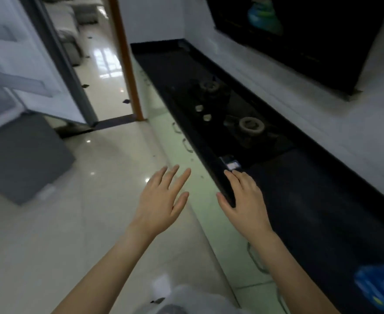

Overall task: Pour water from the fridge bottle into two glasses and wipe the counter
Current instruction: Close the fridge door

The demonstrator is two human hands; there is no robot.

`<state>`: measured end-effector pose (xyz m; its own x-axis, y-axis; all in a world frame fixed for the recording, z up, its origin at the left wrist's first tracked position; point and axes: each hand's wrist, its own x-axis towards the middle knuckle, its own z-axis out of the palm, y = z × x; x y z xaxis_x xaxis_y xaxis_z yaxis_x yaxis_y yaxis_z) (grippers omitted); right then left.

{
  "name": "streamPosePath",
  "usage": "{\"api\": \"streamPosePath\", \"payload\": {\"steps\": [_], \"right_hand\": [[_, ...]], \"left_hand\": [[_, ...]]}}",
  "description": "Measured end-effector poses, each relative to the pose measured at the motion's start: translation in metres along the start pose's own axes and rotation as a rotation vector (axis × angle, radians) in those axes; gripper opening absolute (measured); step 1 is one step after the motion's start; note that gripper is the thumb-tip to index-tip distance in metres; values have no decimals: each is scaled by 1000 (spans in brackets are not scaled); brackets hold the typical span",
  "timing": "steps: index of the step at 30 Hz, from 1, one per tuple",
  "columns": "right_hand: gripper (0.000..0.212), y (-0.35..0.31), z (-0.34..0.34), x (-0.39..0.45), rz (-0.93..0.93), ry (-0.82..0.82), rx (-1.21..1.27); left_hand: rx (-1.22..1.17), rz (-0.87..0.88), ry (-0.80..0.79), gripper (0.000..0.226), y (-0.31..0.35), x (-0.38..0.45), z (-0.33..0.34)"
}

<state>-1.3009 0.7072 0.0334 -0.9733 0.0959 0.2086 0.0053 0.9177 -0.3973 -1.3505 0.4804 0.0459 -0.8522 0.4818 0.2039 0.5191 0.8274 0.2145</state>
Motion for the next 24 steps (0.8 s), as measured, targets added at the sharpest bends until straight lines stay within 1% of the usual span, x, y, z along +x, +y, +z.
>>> {"api": "streamPosePath", "payload": {"steps": [6,10,13,18,22,24], "right_hand": [[63,-136,84,59,-251,-125,65],[61,-214,125,88,-410,-209,76],[62,-256,152,113,-515,-269,70],[62,-306,193,168,-649,-328,98],[64,-340,225,240,-729,-355,97],[60,-355,240,282,-784,-343,89]], "left_hand": [[82,-298,-6,55,-138,-70,-36],[106,-460,22,55,-199,-103,-54],[118,-576,48,55,-236,-116,-61],[144,-723,78,54,-290,-111,-65],[188,-811,97,53,-340,-78,-68],[211,-862,107,53,-366,-54,-73]]}}
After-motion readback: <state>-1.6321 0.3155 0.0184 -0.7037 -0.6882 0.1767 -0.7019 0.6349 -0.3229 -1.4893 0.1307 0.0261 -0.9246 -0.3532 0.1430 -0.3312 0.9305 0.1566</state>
